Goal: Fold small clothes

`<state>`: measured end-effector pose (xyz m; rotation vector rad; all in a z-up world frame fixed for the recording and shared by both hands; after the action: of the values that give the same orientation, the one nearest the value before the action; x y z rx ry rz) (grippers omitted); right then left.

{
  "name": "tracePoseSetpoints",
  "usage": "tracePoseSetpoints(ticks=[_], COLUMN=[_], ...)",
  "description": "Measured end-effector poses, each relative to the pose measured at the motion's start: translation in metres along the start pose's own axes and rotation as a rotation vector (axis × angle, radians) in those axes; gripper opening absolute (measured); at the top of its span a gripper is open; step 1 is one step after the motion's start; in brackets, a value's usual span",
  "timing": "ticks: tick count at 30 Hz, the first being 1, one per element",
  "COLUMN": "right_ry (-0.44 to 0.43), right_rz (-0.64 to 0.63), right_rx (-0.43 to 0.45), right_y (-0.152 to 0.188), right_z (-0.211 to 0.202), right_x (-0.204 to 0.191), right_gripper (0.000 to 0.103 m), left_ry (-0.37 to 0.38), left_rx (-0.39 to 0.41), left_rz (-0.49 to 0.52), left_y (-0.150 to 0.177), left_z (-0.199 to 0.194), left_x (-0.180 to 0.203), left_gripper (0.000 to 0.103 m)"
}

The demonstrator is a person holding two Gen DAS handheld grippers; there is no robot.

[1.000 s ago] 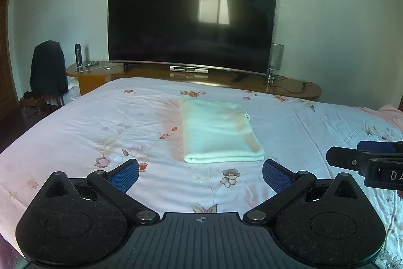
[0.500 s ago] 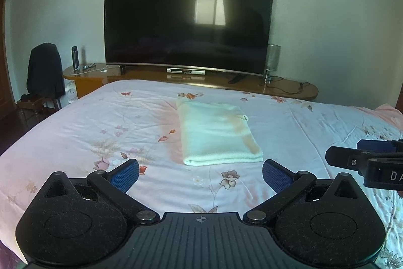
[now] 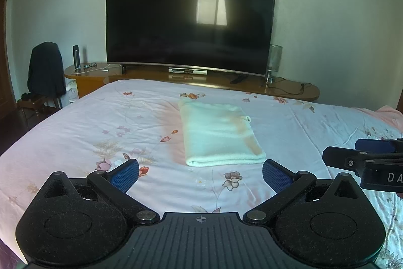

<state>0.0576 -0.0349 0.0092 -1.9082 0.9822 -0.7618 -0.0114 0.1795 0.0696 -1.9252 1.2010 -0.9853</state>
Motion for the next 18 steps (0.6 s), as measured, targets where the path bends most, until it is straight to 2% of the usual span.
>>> tracePoseSetpoints(ticks=[18], right_ry=[-0.007], right_rz=[0.009], right_rx=[0.001], right_y=[0.0007], right_z=[-0.0012], right_x=[0.0029], right_gripper=[0.080], left_ry=[0.006], left_rx=[-0.005], left_rz=[0.011], left_y=[-0.0007], left_z=[0.0020], left_x=[0.0009], left_gripper=[0.103])
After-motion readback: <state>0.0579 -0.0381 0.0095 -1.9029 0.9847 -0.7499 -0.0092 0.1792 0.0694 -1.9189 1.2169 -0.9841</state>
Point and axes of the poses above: each gripper's, at about its wrist camera, not at the fingertips, and z roughly the way its jaws point, x to its right, y to its underside, the point moved 2 cm from there along z, roughly the way its jaws point, and after that the axes turned 13 degrees about -z, right-handed, at the moved point
